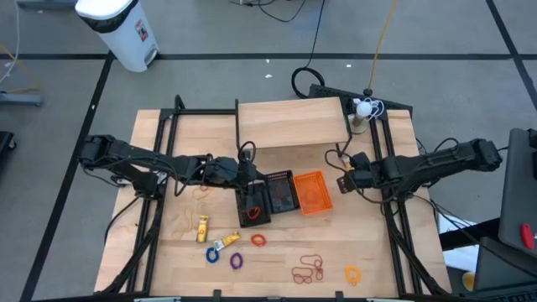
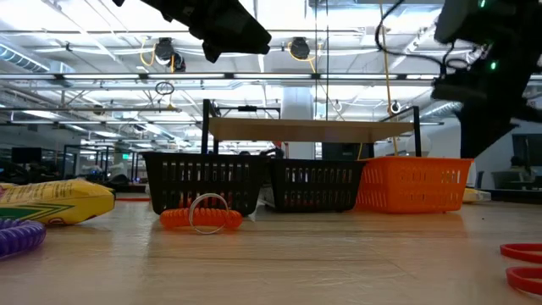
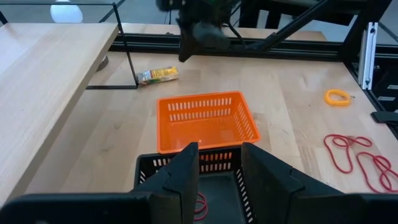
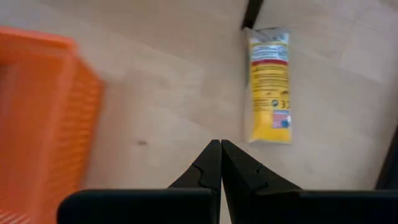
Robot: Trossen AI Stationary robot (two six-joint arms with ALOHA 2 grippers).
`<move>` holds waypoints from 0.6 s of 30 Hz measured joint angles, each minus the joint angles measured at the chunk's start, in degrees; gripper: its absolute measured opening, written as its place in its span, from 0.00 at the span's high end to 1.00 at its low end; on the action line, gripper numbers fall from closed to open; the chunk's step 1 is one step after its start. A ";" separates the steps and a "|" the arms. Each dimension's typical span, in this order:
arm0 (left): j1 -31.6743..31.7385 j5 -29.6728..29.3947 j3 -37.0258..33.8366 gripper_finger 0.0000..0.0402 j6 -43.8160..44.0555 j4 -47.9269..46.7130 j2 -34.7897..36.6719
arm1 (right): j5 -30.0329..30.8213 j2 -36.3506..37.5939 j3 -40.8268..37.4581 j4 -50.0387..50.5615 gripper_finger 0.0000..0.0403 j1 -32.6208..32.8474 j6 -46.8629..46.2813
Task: Pick & Place Office Desk Supplies
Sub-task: Put the yellow crayon bag into the orange bin
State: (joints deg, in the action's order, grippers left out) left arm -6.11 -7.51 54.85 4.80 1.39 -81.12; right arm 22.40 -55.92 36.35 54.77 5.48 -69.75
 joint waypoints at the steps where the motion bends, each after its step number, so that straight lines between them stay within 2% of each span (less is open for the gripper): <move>1: 0.00 0.02 0.00 0.69 0.00 0.01 0.00 | -0.07 0.00 -1.13 -0.65 1.00 -0.88 0.85; 5: 0.02 0.02 0.00 0.69 0.00 -0.55 0.00 | -0.09 0.22 -3.43 2.15 0.96 -4.13 2.85; 9: 0.04 0.02 0.00 0.69 0.00 -0.87 0.00 | 0.13 1.15 -3.51 3.25 0.88 -6.07 5.79; 18: 0.02 0.09 0.00 0.69 0.45 -1.51 0.00 | 0.26 1.92 -3.51 -1.43 0.56 -6.69 10.49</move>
State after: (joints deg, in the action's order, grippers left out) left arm -6.09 -7.42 54.85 5.25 -0.12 -81.12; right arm 22.65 -54.00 32.84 53.34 -1.21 -59.27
